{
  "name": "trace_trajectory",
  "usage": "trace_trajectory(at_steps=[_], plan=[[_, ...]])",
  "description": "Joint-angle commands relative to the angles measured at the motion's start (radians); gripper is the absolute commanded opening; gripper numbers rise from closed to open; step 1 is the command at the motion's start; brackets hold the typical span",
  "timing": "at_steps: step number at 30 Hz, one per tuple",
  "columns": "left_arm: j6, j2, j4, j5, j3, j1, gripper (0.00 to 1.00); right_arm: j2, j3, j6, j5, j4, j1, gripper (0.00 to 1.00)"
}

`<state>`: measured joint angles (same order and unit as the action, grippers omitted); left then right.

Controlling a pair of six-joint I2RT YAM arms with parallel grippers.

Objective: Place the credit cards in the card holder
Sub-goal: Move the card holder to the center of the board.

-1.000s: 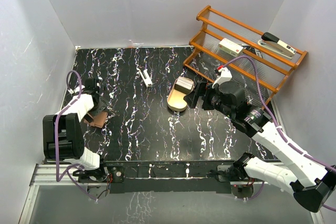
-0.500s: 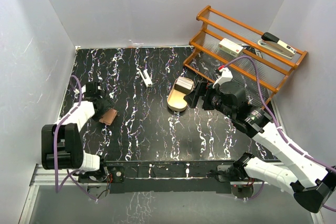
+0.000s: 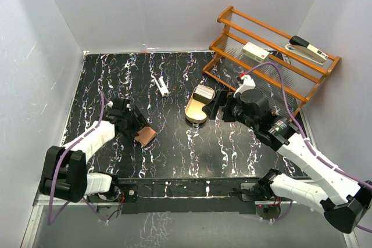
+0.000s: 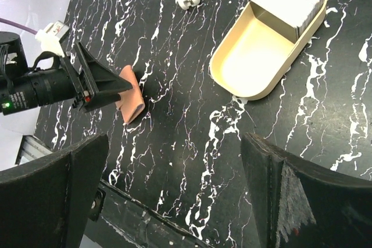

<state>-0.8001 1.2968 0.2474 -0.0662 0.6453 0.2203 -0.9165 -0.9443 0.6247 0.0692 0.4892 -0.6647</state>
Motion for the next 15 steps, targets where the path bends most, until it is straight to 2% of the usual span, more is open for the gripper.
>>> trace_trajectory(at_steps=[1,5,12,15], plan=[[0.028,-0.062,0.134,-0.059,-0.022,0.014,0.7,-0.015,-0.006,0.028,-0.039,-0.066,0.004,0.94],[0.079,-0.121,0.154,-0.043,-0.026,0.013,0.69,-0.058,0.011,0.05,-0.131,-0.119,0.004,0.85],[0.119,-0.129,0.192,-0.058,0.005,0.008,0.67,-0.228,-0.006,0.126,-0.284,-0.232,0.003,0.59],[0.114,-0.12,0.227,-0.083,0.023,-0.045,0.65,-0.313,-0.037,0.144,-0.299,-0.265,-0.018,0.53]])
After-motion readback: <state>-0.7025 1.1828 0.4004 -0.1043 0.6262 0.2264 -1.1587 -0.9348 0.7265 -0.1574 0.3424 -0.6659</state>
